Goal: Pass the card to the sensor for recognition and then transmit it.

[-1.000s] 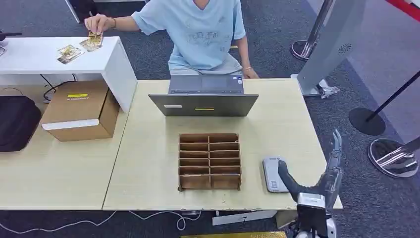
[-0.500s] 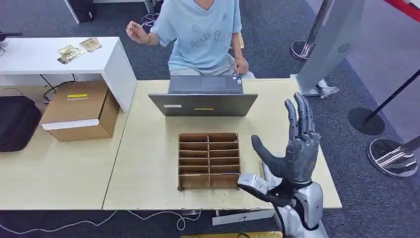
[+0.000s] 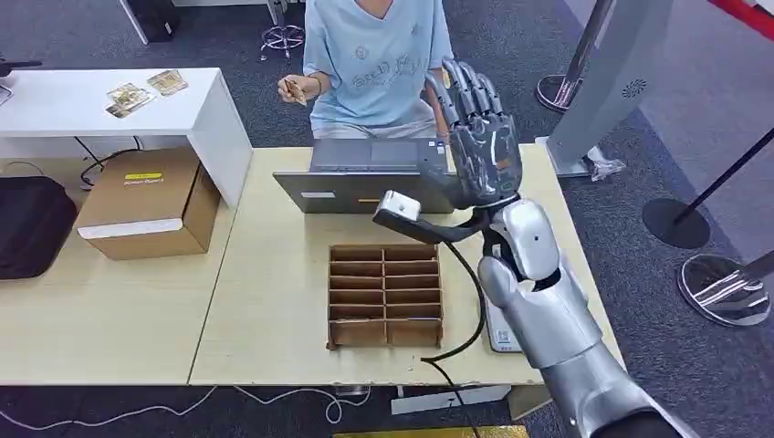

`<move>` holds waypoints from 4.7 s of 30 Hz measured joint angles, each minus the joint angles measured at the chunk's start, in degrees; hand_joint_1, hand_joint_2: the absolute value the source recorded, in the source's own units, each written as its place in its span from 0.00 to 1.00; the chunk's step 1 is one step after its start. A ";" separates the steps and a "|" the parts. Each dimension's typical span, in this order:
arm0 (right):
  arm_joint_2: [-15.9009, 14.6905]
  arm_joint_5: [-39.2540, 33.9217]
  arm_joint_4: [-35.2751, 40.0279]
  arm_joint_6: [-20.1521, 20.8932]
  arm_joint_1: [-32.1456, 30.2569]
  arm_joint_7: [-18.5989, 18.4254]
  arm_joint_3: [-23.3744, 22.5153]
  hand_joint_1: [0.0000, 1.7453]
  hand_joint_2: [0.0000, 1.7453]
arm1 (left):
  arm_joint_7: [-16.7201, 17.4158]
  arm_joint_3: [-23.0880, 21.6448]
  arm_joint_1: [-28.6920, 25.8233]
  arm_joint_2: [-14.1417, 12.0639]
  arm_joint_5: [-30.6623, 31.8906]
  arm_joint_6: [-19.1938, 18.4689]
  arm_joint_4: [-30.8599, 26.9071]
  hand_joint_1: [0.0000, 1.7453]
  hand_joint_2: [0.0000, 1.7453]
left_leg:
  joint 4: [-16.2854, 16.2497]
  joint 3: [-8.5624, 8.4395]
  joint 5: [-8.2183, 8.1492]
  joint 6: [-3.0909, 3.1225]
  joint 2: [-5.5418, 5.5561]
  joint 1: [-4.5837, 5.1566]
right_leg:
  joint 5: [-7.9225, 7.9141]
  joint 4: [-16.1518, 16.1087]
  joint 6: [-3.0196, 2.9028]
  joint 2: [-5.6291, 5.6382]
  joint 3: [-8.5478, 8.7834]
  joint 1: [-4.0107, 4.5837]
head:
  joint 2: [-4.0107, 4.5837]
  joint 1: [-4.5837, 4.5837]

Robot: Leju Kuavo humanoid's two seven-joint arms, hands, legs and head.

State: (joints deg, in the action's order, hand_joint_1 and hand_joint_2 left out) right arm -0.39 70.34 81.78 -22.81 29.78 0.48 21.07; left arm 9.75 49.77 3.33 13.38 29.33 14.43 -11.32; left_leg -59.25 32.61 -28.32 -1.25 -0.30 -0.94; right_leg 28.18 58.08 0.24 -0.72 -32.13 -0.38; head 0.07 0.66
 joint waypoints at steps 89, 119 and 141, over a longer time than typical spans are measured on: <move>11.36 -23.84 -51.04 -5.05 36.31 10.07 -7.72 1.00 1.00 | 2.23 -5.73 0.48 -2.60 10.71 -2.16 0.00 0.00 0.00 | -0.03 0.06 0.07 -0.06 0.07 -0.01 | -0.05 0.08 -0.05 -0.04 -0.15 0.01 | 0.00 -0.04; -11.98 -83.23 -13.63 34.79 -8.55 16.22 -20.66 1.00 1.00 | 2.16 -4.09 0.03 -2.97 8.70 -4.28 0.00 0.00 0.00 | -0.05 0.17 -0.01 -0.01 0.24 -0.02 | -0.02 0.00 0.00 -0.23 -0.18 0.01 | 0.00 -0.04; -20.74 -80.56 -10.61 37.91 -20.25 8.24 -20.77 1.00 1.00 | 1.44 -3.34 -0.34 -3.41 9.92 -4.98 0.00 0.00 0.00 | -0.04 0.21 -0.01 0.00 0.24 0.02 | -0.01 0.00 0.01 -0.24 -0.17 -0.01 | 0.00 -0.02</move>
State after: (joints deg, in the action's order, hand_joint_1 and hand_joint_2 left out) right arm -21.13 -10.23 71.17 15.10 9.53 8.72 0.30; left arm 11.19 46.43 2.99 9.97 39.25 9.44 -11.32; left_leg -59.29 32.82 -28.32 -1.26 -0.06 -0.92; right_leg 28.17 58.08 0.25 -0.96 -32.31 -0.40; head 0.07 0.63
